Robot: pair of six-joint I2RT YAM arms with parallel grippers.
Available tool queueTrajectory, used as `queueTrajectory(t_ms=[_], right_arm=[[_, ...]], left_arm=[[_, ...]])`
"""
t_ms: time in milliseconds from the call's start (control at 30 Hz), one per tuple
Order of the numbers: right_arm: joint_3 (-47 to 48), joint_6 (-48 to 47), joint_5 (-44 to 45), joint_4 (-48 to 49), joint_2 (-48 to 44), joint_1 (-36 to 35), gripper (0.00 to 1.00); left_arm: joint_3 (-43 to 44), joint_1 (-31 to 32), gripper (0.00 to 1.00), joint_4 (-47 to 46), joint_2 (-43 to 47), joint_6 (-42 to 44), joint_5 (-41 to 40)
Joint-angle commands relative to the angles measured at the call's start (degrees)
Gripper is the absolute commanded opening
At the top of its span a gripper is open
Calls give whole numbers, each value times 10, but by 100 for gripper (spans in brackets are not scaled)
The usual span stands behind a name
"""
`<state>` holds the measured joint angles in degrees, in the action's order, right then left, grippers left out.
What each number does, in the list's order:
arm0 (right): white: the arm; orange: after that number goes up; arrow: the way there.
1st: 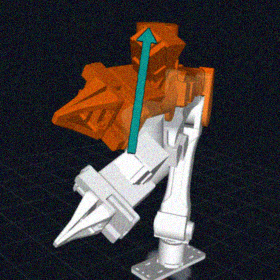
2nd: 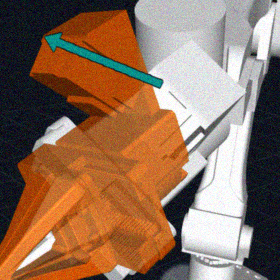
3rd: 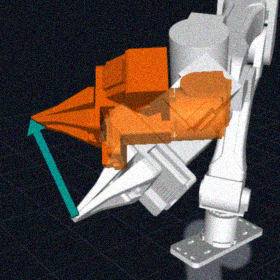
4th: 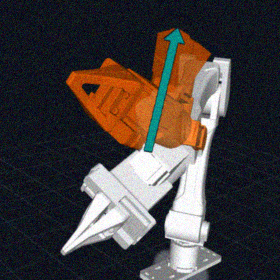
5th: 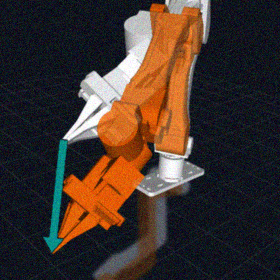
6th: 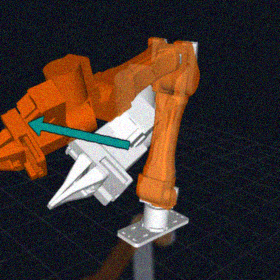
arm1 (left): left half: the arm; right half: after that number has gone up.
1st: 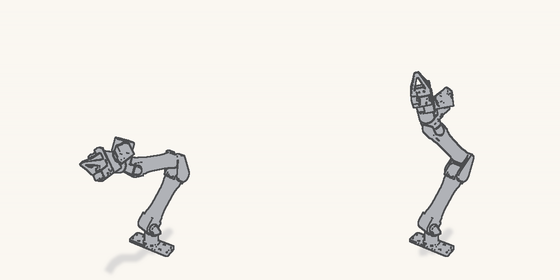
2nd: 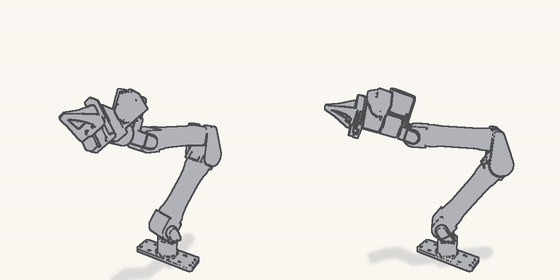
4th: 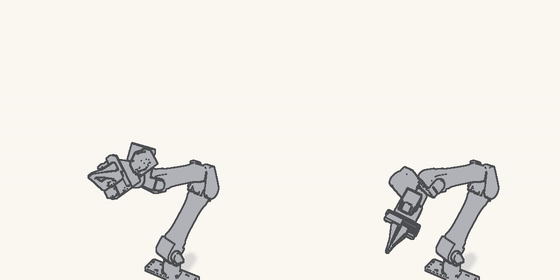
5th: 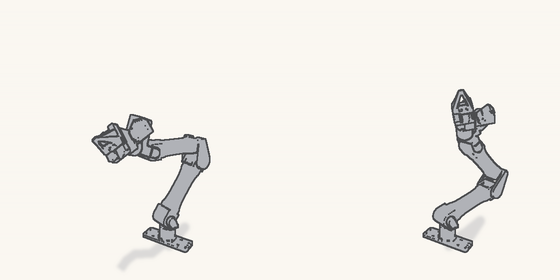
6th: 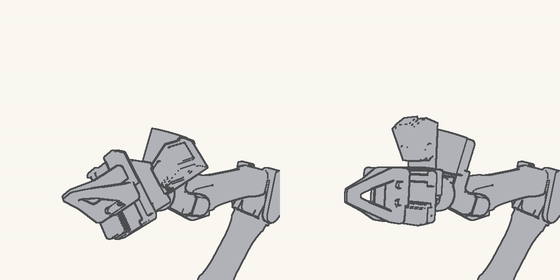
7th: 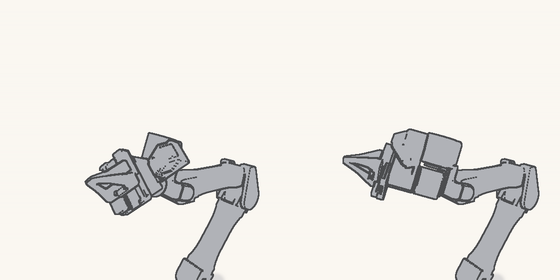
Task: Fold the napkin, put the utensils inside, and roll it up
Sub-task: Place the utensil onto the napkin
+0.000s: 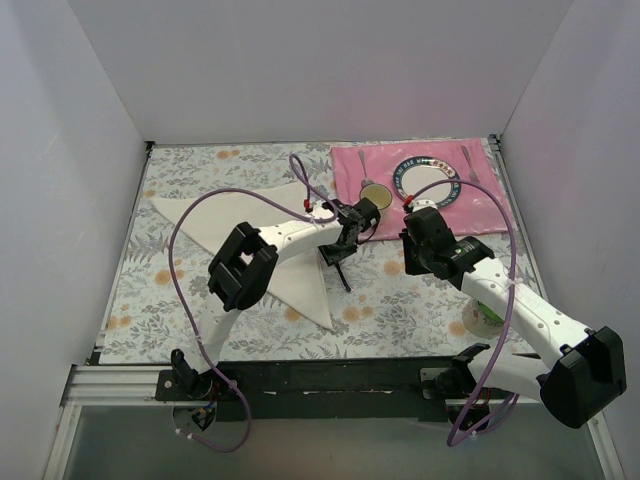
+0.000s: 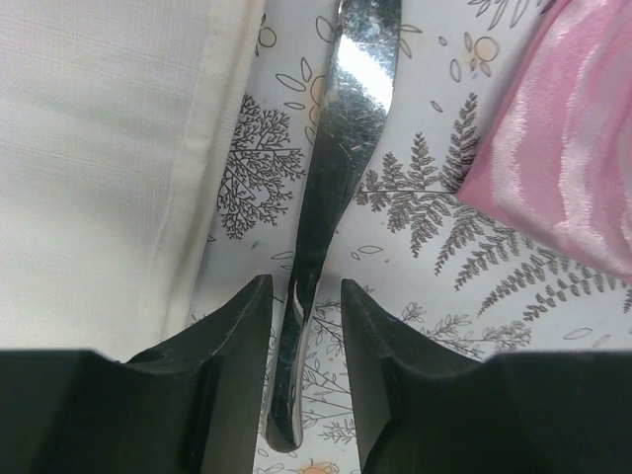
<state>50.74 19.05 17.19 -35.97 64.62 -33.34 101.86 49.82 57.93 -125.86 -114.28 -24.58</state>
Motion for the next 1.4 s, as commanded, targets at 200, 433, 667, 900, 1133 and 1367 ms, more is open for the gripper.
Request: queueTrajectory(t_ms=[200, 433, 667, 900, 1133, 1367], right_arm=[[-7, -9, 2, 13, -3, 7, 23], [-5, -9, 1, 10, -6, 9, 23], [0, -9, -6, 11, -1, 13, 23], [-4, -10, -1, 13, -10, 18, 23], [-3, -12, 0, 13, -16, 20, 23], [-6, -11, -6, 18, -11, 23, 23]], left_arm=[[16, -3, 31, 21, -35, -2, 4], [12, -14, 17, 17, -41, 35, 46], [47, -17, 19, 42, -76, 66, 73], [24, -18, 5, 3, -84, 113, 84], [67, -7, 0, 11, -40, 138, 54], [71, -1, 0, 5, -3, 150, 45]])
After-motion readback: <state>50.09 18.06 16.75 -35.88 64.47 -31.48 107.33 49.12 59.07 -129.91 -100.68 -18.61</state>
